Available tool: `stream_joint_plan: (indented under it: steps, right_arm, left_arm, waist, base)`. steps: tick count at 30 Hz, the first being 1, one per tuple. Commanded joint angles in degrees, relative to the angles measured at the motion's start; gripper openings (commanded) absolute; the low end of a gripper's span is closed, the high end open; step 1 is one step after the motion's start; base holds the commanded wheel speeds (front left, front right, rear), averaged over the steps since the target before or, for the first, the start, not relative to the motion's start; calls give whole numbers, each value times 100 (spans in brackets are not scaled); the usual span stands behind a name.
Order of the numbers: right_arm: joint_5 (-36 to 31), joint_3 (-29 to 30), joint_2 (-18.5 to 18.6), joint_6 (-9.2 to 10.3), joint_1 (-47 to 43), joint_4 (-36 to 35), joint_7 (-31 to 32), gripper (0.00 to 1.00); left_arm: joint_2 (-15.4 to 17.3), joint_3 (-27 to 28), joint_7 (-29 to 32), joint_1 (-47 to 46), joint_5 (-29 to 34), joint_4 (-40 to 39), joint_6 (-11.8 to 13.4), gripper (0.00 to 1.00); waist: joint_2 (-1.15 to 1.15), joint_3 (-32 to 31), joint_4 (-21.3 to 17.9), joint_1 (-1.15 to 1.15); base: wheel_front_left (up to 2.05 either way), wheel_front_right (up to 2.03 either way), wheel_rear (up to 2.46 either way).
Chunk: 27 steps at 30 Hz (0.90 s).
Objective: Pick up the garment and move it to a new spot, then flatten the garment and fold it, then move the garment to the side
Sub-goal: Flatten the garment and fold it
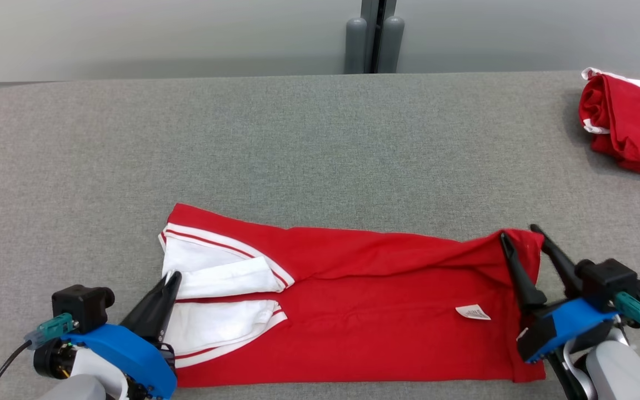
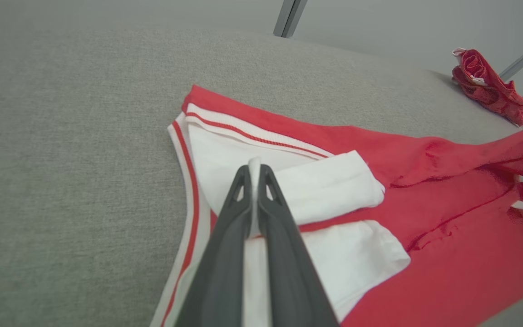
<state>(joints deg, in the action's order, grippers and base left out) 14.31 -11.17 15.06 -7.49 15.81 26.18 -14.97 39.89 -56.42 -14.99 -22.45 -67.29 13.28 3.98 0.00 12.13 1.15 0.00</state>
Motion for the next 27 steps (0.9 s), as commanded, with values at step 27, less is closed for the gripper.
stream_joint_plan:
  steps: [27]
  right_arm:
    - [327,896,-140,-2,-286,-935,-27,100]
  left_arm:
    - [-2631,5433,-23,2262,4275,-1033,-240,100]
  waist:
    - [0,-168,8,0]
  base:
    - [0,0,0]
